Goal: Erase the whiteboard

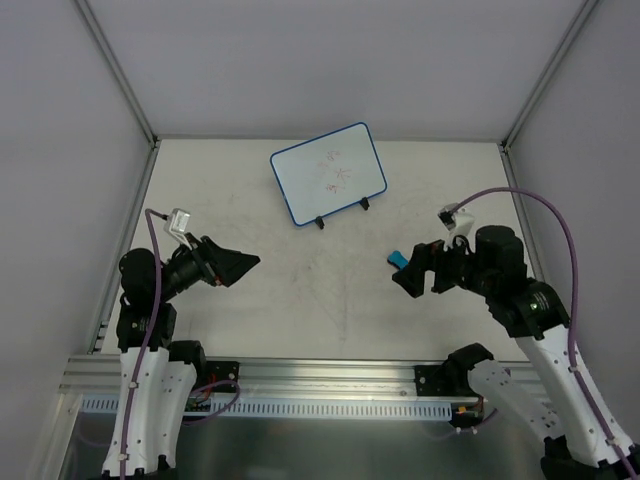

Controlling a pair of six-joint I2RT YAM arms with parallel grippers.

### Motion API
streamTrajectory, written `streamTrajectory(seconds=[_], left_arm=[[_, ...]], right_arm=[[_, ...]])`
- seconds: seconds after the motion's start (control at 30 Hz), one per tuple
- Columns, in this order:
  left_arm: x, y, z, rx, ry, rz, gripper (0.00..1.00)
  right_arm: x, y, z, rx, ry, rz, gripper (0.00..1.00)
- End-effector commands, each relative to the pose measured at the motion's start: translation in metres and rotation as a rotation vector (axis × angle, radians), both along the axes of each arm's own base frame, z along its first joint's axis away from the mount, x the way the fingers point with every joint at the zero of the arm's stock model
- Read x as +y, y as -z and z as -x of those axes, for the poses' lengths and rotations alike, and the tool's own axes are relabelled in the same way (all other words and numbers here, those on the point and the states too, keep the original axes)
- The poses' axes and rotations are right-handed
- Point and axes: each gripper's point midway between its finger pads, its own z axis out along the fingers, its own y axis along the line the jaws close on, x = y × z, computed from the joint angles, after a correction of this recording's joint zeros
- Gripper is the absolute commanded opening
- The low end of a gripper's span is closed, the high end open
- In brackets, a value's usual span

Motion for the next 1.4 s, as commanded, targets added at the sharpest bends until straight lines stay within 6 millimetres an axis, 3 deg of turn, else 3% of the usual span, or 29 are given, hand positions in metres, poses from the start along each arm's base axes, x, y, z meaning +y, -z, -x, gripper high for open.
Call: streamTrajectory(seconds=[0.0,0.17,0.3,0.53,0.73,0.9,1.17,1.37], left_arm=[[-0.006,-0.007,0.002,-0.021,0.083,-0.024,0.99],[-0.005,-0.010,0.003,-0.058,0.078,-0.047,0.99],[-0.004,-0.012,0.003,-0.073,0.076,-0.057,0.99],[-0.004,-0.013,0.001,-0.093,0.077,-0.076,0.99],[-0.002,-0.012,0.003,-0.131,0.063,-0.101,0.99],[0.000,-0.014,0.005,-0.168,0.040,-0.116,0.99],[0.000,-0.008,0.011,-0.181,0.034,-0.114,0.99],[0.000,-0.007,0.011,-0.178,0.034,-0.111,0.99]], right_arm=[[-0.006,-0.002,-0.016,-0.049,0.048,0.155,0.99],[0.000,0.019,-0.034,0.018,0.019,0.290,0.99],[0.006,0.054,-0.051,0.135,-0.005,0.399,0.99],[0.005,0.064,-0.088,0.063,0.039,0.478,0.99],[-0.004,0.086,-0.103,0.033,0.010,0.599,0.99],[0.009,0.119,-0.112,0.143,-0.077,0.556,0.99],[0.003,0.157,-0.123,0.227,-0.069,0.591,0.99],[0.001,0.184,-0.126,0.343,-0.070,0.566,0.89]])
